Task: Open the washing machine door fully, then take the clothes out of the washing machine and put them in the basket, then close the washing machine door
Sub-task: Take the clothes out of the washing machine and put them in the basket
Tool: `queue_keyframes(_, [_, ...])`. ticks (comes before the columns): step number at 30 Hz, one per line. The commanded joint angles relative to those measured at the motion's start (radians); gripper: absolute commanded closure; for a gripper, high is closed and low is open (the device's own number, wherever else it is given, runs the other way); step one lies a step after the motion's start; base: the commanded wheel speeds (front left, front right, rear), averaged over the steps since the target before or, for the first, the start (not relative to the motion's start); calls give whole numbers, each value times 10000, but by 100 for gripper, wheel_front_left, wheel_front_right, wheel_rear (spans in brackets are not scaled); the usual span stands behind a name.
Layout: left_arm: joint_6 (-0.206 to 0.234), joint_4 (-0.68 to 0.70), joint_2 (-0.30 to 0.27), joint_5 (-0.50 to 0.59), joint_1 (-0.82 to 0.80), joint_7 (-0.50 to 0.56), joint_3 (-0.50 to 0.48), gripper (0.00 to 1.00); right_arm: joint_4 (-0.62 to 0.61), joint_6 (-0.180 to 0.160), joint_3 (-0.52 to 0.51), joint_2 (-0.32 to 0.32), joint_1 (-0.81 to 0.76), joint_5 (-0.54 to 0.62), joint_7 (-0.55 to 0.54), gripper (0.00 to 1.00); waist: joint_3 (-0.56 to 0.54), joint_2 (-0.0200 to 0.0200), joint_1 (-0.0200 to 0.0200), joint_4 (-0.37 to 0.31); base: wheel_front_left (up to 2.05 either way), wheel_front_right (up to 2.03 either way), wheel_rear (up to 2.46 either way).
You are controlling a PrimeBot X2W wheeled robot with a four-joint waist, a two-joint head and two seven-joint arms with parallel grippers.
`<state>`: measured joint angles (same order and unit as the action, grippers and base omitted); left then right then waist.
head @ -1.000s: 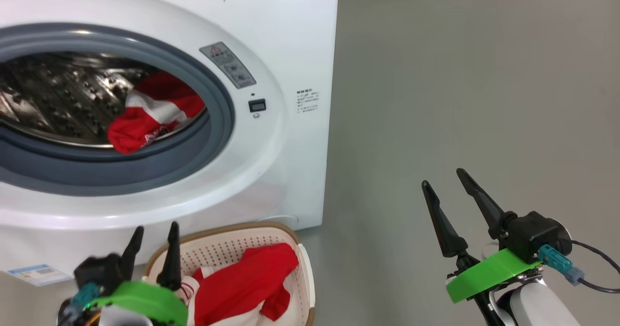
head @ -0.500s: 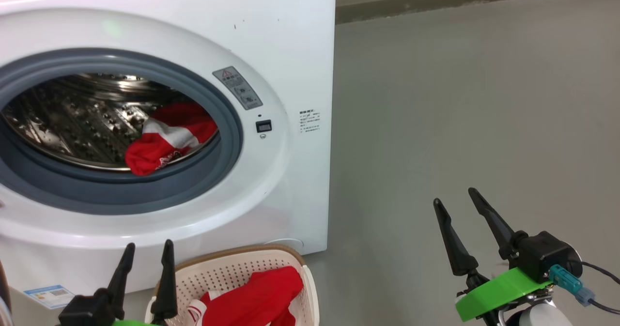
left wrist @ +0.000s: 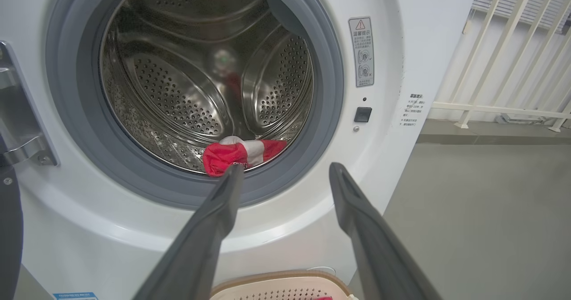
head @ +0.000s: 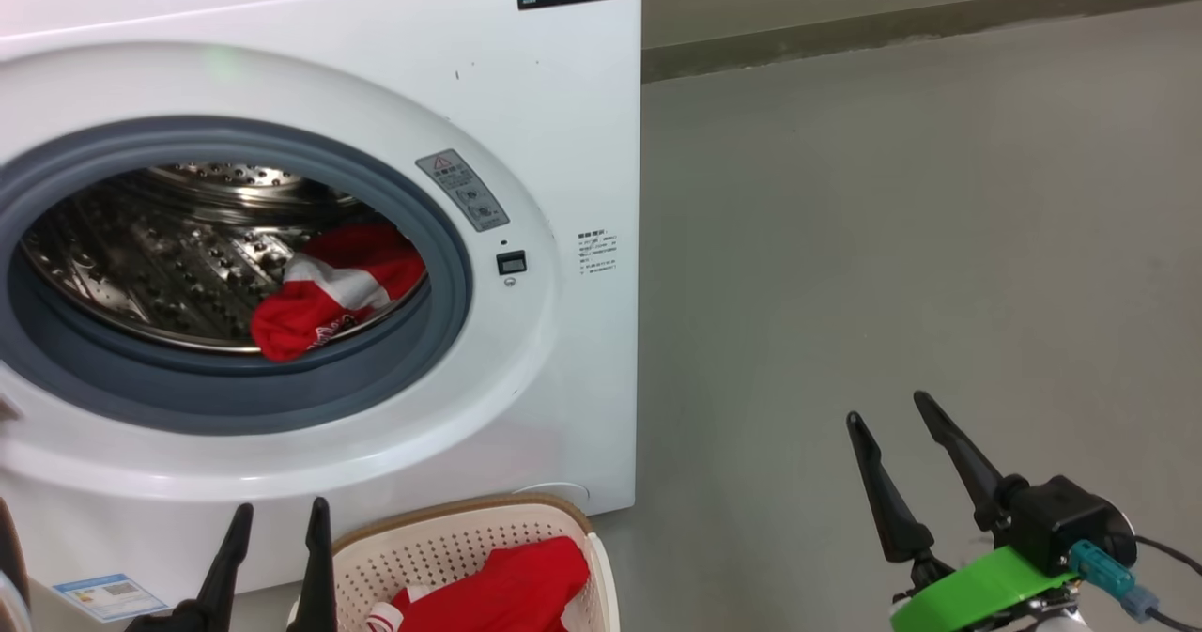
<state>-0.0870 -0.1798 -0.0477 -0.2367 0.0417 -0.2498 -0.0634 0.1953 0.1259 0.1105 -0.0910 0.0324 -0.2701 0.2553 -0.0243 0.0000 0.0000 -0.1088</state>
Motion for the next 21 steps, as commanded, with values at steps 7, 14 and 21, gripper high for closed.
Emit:
queue_keyframes(7, [161, 451, -39, 95, 66, -120, -336, 0, -245, 48, 116, -173, -79, 140, 65, 0, -118, 0, 0, 23, 0, 0, 0])
queue_keyframes(14, [226, 496, -33, 181, 237, -120, -265, 0, -240, 48, 47, -207, -130, 113, 65, 0, -173, 0, 0, 34, 0, 0, 0])
queue_keyframes(21, [207, 499, -31, 134, 279, -120, -333, 0, -222, 48, 41, -209, -158, 100, 65, 0, -194, 0, 0, 46, 0, 0, 0])
